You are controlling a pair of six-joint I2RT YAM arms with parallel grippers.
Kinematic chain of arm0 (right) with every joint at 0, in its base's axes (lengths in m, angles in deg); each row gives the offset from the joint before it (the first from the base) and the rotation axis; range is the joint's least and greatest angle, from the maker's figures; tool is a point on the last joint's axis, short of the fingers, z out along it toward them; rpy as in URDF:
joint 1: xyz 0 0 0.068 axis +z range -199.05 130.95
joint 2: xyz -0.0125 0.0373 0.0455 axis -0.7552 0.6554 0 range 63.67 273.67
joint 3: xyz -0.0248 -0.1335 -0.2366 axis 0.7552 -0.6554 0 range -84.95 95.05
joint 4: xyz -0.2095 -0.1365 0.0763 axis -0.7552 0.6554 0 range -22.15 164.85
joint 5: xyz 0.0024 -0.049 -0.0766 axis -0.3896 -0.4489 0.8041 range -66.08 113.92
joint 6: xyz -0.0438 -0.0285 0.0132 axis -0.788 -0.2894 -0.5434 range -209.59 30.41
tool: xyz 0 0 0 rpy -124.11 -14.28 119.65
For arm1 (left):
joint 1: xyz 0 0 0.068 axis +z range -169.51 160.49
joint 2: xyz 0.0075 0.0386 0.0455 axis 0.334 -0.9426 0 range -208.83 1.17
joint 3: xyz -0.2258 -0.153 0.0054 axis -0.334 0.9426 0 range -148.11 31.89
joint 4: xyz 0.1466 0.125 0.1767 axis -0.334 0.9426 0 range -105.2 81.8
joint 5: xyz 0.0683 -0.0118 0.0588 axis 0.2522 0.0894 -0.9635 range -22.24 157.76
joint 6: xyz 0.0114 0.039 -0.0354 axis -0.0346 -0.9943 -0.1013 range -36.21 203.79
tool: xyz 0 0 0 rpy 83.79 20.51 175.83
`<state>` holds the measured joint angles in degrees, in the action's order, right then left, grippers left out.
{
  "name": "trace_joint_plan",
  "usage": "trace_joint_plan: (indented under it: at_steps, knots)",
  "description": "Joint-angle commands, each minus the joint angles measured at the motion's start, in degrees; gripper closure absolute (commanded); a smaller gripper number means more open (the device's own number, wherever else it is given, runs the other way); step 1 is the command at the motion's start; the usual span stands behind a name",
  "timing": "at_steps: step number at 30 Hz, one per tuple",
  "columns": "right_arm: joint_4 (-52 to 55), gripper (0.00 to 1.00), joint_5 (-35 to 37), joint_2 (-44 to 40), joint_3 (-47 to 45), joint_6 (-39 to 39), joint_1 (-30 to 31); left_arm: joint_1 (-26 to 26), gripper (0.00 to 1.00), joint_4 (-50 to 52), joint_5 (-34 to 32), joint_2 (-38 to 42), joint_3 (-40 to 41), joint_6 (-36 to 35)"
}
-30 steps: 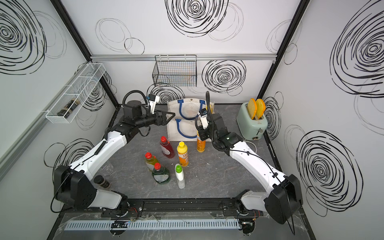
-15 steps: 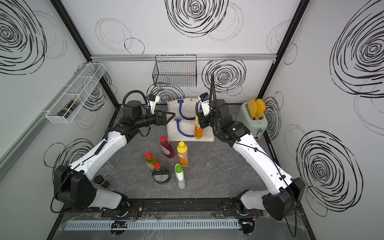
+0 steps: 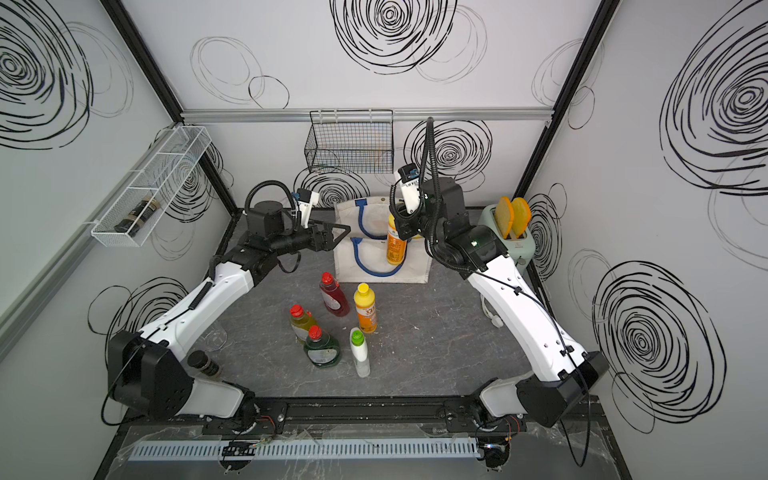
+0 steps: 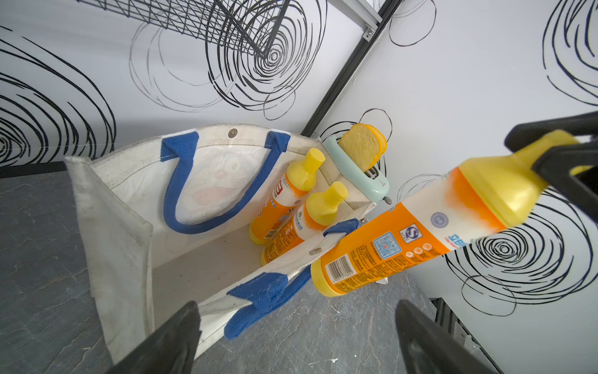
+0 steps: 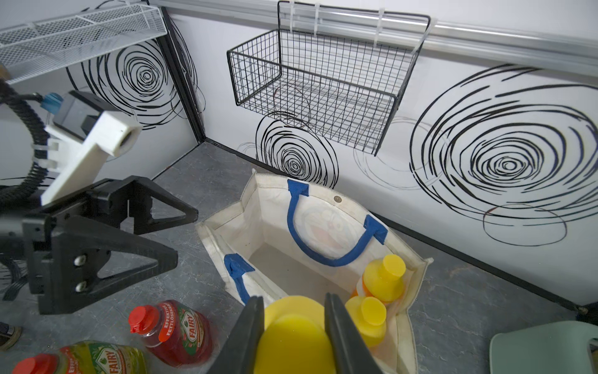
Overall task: Pack dish soap into the shopping bag
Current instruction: Pick up the bottle of dish soap at the center of the board.
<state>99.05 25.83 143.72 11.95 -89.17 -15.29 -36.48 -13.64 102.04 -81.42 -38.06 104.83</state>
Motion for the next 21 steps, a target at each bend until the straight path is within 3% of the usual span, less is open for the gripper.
trace_joint_plan:
  at_steps: [1, 21]
  knots:
    - [-5.01, 1.0, -0.52, 0.68, 5.59, -1.78, 0.28, -0.29, 0.04, -2.54, 0.45, 1.11, 0.1, -0.03]
    - [-2.57, 1.0, -1.2, 9.39, 22.48, -4.46, 0.25, -0.42, 0.04, -2.74, 0.52, 1.21, 0.19, -0.31]
